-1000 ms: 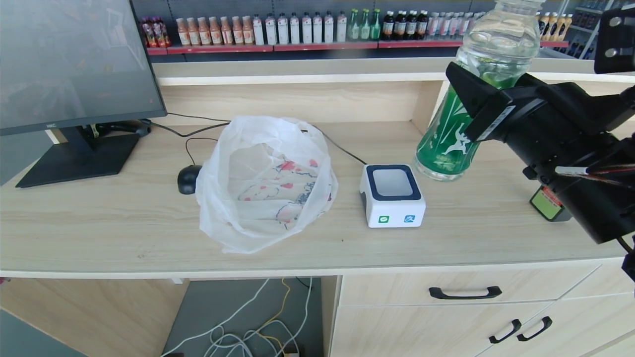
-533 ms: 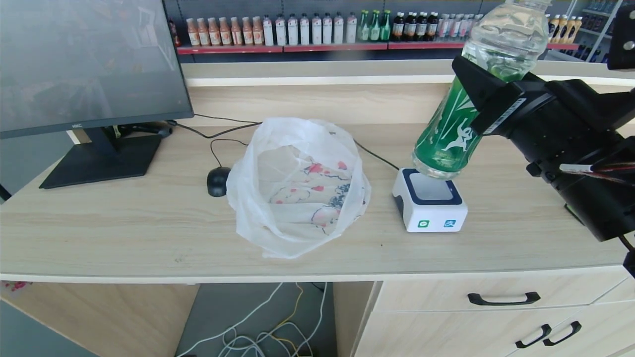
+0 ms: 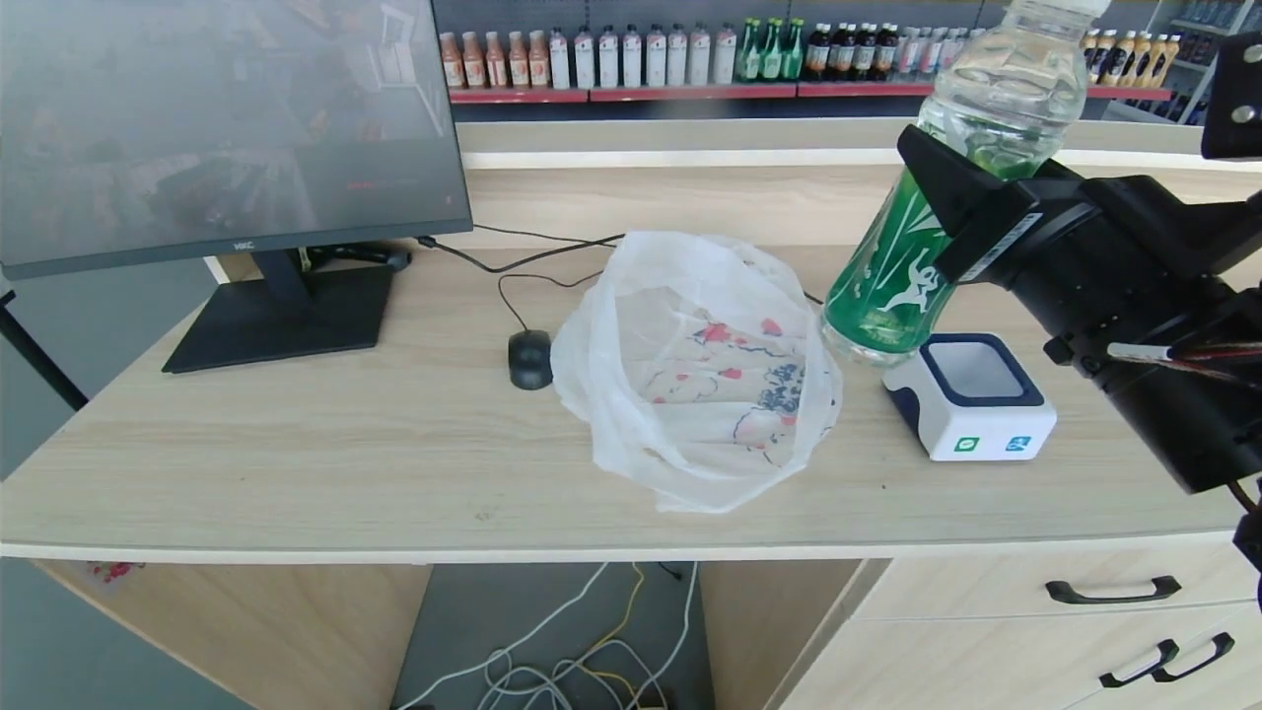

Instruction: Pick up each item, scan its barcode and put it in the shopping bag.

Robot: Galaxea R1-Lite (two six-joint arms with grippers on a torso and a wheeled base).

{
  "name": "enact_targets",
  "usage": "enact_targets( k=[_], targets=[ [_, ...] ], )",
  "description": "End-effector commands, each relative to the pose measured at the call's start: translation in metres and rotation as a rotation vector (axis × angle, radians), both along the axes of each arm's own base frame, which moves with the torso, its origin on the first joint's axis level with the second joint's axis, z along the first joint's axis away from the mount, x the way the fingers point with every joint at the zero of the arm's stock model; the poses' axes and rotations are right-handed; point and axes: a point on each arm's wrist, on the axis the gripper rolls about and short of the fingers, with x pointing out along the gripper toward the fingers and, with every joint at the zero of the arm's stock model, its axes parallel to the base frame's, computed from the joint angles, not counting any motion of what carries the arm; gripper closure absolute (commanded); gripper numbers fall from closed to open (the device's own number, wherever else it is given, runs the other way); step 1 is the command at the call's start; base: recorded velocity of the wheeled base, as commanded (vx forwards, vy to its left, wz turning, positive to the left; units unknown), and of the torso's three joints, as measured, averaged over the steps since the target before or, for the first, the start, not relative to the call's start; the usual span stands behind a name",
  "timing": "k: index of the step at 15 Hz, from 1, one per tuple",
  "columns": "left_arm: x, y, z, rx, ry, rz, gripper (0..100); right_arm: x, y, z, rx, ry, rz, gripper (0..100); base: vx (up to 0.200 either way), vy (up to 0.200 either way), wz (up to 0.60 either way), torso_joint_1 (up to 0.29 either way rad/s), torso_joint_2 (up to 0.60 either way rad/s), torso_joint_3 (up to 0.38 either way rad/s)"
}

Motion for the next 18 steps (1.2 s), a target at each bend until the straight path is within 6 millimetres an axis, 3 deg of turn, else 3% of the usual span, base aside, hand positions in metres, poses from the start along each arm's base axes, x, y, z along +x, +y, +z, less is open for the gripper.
enact_targets(
  k=[1, 13, 15, 18],
  targets=[
    [0.000, 0.000, 0.000, 0.002, 0.000, 0.000, 0, 0.000, 0.001, -0.007, -0.013, 0.019, 0.005, 100, 0.000, 0.200, 0.00, 0.002, 0.00, 0.002],
    [0.000, 0.000, 0.000, 0.002, 0.000, 0.000, 0, 0.033, 0.022, -0.031, -0.059, 0.069, 0.024, 100, 0.000, 0.000, 0.00, 0.000, 0.00, 0.000],
    [0.000, 0.000, 0.000, 0.002, 0.000, 0.000, 0, 0.055, 0.019, -0.040, -0.065, 0.091, -0.013, 100, 0.000, 0.000, 0.00, 0.000, 0.00, 0.000],
    [0.000, 0.000, 0.000, 0.002, 0.000, 0.000, 0, 0.069, 0.026, -0.045, -0.079, 0.094, 0.003, 100, 0.000, 0.000, 0.00, 0.000, 0.00, 0.000]
  ],
)
